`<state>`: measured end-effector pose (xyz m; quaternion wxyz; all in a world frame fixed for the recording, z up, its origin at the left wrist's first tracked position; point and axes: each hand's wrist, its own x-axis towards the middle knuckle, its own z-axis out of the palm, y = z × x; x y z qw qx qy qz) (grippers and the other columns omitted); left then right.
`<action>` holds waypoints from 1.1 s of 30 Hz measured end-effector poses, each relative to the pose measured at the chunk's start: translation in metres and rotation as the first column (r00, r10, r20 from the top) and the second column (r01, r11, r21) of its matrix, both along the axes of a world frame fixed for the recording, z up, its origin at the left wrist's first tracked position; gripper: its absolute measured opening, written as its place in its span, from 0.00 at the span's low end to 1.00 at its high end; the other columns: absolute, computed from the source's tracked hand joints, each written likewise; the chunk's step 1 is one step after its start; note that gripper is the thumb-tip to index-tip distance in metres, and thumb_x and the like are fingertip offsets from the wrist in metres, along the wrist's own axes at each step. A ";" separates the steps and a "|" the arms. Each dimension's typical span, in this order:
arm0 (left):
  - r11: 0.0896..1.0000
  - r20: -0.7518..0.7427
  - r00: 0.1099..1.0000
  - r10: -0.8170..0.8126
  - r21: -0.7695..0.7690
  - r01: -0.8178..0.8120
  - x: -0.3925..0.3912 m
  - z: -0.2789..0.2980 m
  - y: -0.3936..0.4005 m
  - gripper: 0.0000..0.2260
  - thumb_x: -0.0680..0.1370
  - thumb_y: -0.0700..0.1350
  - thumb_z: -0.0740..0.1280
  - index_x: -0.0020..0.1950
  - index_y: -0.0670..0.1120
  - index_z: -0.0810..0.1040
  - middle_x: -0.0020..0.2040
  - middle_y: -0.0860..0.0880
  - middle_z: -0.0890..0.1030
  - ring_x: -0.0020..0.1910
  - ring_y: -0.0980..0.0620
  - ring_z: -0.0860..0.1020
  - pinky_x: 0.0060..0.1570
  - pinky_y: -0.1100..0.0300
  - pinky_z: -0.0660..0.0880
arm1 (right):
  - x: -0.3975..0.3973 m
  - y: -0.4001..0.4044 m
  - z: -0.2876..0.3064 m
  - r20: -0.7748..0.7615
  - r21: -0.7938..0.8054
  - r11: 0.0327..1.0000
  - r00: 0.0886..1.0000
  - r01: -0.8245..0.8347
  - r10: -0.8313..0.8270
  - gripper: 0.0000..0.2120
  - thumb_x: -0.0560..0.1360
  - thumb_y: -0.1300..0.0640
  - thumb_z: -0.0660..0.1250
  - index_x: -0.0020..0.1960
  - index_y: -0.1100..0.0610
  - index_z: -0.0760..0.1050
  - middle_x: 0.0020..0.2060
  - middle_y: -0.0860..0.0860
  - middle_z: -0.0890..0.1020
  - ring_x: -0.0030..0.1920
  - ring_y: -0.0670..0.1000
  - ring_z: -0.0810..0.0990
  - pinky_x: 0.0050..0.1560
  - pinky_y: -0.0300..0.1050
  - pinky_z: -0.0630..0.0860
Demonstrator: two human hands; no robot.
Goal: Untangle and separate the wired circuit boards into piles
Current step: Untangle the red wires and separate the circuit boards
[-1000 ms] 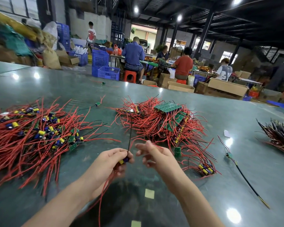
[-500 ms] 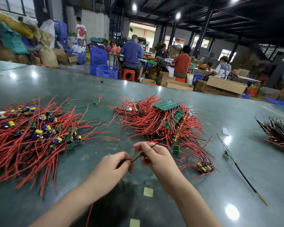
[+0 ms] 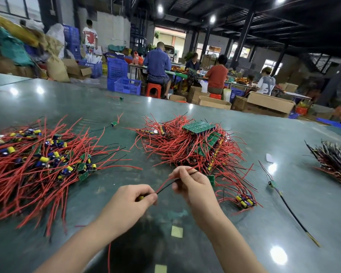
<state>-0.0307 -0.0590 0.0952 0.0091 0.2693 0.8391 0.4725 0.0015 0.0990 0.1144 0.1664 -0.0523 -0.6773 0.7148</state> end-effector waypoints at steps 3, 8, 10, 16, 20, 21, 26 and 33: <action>0.995 -0.087 0.995 0.041 -0.083 -0.049 -0.002 -0.001 -0.001 0.06 0.76 0.40 0.66 0.42 0.46 0.82 0.39 0.50 0.82 0.41 0.52 0.78 0.43 0.63 0.69 | -0.002 0.000 0.002 -0.007 -0.131 0.990 0.998 -0.057 0.057 0.15 0.80 0.63 0.56 0.38 0.60 0.76 0.31 0.50 0.80 0.27 0.44 0.75 0.32 0.34 0.73; 0.996 -0.190 0.979 0.068 -0.038 -0.077 -0.001 -0.001 -0.003 0.10 0.78 0.37 0.62 0.38 0.46 0.75 0.35 0.53 0.76 0.35 0.58 0.71 0.38 0.67 0.65 | 0.001 -0.003 0.002 -0.026 -0.033 0.998 0.998 -0.053 0.052 0.16 0.80 0.59 0.56 0.40 0.60 0.78 0.31 0.49 0.81 0.29 0.45 0.78 0.34 0.35 0.76; 0.999 -0.180 0.983 0.042 0.000 -0.042 0.000 0.001 -0.003 0.12 0.78 0.39 0.63 0.34 0.47 0.71 0.30 0.51 0.73 0.32 0.55 0.69 0.36 0.64 0.64 | 0.001 0.001 0.004 -0.038 -0.002 1.000 0.999 -0.011 0.011 0.16 0.80 0.59 0.56 0.38 0.60 0.77 0.31 0.49 0.81 0.29 0.45 0.78 0.35 0.36 0.76; 0.990 -0.061 0.996 0.060 0.132 -0.051 -0.003 0.003 -0.003 0.16 0.78 0.46 0.65 0.30 0.44 0.71 0.26 0.44 0.70 0.26 0.58 0.65 0.30 0.65 0.61 | 0.003 0.004 0.011 -0.013 -0.172 0.980 0.995 -0.099 0.098 0.18 0.80 0.60 0.54 0.36 0.63 0.76 0.29 0.52 0.81 0.28 0.47 0.79 0.31 0.36 0.76; 0.982 -0.005 0.994 0.112 0.151 -0.110 -0.006 0.003 -0.003 0.18 0.77 0.45 0.66 0.27 0.49 0.72 0.24 0.50 0.73 0.25 0.59 0.69 0.30 0.69 0.64 | 0.003 0.001 0.009 -0.022 -0.263 0.955 0.990 -0.139 0.138 0.20 0.80 0.60 0.55 0.33 0.62 0.75 0.27 0.53 0.80 0.26 0.47 0.78 0.29 0.36 0.75; 0.983 -0.006 0.994 0.111 0.148 -0.108 -0.005 0.003 -0.003 0.17 0.77 0.46 0.66 0.27 0.49 0.73 0.24 0.51 0.74 0.26 0.59 0.69 0.30 0.69 0.64 | 0.002 0.000 0.008 -0.027 -0.279 0.951 0.992 -0.129 0.126 0.19 0.79 0.59 0.55 0.33 0.63 0.76 0.27 0.53 0.80 0.26 0.47 0.78 0.29 0.36 0.75; 0.966 0.096 0.995 -0.031 0.260 0.005 0.000 0.001 0.000 0.12 0.79 0.42 0.63 0.36 0.46 0.79 0.29 0.50 0.76 0.30 0.60 0.71 0.35 0.66 0.67 | 0.001 -0.007 0.000 -0.084 -0.433 0.889 0.989 -0.147 0.122 0.15 0.70 0.52 0.63 0.47 0.63 0.77 0.35 0.53 0.81 0.31 0.46 0.79 0.32 0.35 0.76; 0.953 0.087 0.988 -0.128 0.288 0.099 0.001 0.002 0.001 0.12 0.72 0.51 0.60 0.35 0.47 0.78 0.28 0.51 0.76 0.30 0.60 0.71 0.34 0.66 0.66 | 0.002 -0.015 -0.009 -0.066 -0.242 0.946 0.977 -0.215 0.205 0.12 0.70 0.54 0.64 0.47 0.60 0.80 0.34 0.53 0.80 0.30 0.48 0.76 0.36 0.37 0.75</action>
